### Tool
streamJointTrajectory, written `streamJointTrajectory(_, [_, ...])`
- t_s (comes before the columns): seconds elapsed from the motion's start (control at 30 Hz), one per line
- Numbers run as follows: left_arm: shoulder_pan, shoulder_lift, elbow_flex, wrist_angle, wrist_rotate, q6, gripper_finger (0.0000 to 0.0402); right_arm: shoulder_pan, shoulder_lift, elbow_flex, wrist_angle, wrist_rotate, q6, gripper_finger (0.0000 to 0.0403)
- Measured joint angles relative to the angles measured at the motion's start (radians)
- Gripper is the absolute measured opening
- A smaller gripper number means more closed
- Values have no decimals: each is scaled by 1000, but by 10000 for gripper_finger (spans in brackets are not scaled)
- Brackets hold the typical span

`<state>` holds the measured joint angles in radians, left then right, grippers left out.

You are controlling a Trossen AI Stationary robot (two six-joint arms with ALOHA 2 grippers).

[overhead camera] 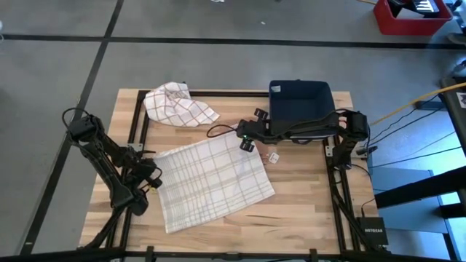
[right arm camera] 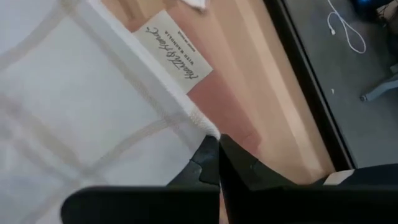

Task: Fold towel
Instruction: Fold the bottom white towel

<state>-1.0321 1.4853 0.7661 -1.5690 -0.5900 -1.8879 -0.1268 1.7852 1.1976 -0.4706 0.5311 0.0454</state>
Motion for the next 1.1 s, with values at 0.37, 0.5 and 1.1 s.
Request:
streamJointTrajectory(0.37, [1,0,-11,6,-2,19,1,0,16,0,0,28,-29,1])
streamJointTrajectory(0.5, [1,0,-11,4,16,19,30,-1,19,-1,-8,55,-28,18])
streamJointTrajectory(1.1, [2,-13,150,189,-110,93,148,32,4,178,-273,-34,-47,225])
